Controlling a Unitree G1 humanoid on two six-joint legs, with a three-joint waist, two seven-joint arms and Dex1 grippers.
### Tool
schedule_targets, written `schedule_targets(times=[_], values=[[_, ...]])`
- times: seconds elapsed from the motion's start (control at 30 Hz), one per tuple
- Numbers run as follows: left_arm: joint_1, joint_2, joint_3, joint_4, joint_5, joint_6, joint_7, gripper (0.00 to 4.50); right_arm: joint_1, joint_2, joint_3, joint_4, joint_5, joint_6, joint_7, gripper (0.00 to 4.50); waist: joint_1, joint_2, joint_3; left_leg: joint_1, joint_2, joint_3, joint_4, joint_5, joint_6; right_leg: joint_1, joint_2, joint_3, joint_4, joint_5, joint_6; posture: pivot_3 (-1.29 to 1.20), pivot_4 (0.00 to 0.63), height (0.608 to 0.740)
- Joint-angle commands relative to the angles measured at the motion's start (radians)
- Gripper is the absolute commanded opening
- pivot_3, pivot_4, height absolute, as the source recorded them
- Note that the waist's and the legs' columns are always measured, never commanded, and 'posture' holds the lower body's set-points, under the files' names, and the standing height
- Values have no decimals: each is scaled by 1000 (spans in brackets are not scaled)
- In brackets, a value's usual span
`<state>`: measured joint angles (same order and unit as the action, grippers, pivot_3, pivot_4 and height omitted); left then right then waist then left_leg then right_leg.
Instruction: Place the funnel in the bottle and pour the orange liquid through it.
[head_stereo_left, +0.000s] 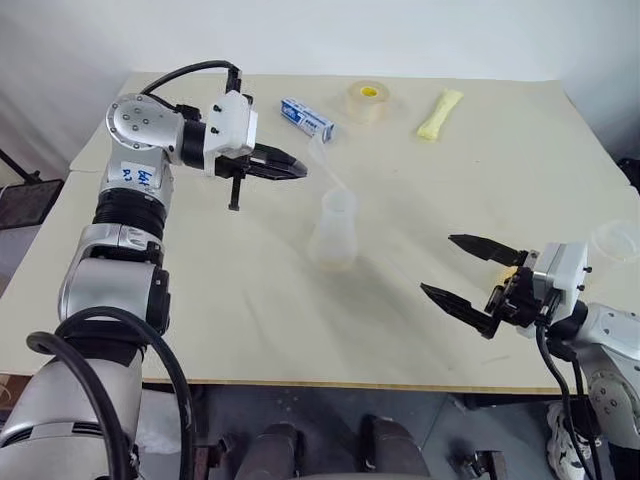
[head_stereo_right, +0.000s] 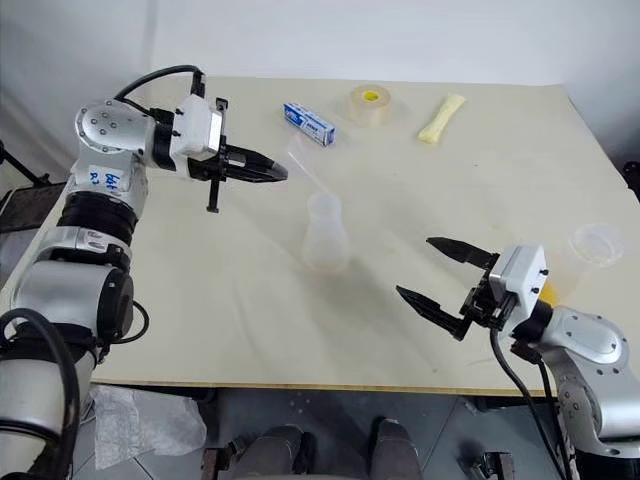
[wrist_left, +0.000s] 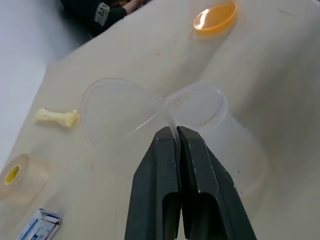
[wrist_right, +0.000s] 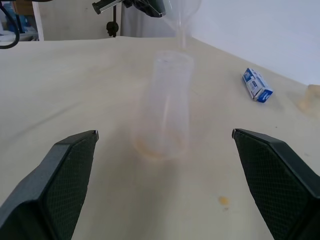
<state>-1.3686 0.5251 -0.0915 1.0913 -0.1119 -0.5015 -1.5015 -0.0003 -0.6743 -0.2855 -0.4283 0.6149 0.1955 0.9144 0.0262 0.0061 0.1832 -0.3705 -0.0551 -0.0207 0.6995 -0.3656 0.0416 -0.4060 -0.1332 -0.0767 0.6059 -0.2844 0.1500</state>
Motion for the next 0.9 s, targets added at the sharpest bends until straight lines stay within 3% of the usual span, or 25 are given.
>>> schedule_targets(times=[0.03, 0.8, 0.9], values=[[-48, 1, -13, 22, 29, -60, -75, 45, 10, 7, -26, -43, 5, -24, -14, 4500, 0, 0, 0, 0, 0, 0, 0, 0, 0, 0, 0, 0, 0, 0, 0, 0, 150, 740], [-163, -48, -205, 79, 138, -177, -113, 45, 3, 25, 1, -26, -21, -41, -26, 4500, 1, -2, 1, -1, 0, 1, 0, 0, 1, -2, 0, 0, 2, 0, 0, 0, 150, 740], [-182, -49, -202, 82, 161, -140, -83, 601, 8, 25, -1, -26, -24, -43, -25, 4500, 0, -2, 1, -1, -1, 1, 1, 0, 1, -2, -1, 0, 2, 0, 1, 0, 150, 740]])
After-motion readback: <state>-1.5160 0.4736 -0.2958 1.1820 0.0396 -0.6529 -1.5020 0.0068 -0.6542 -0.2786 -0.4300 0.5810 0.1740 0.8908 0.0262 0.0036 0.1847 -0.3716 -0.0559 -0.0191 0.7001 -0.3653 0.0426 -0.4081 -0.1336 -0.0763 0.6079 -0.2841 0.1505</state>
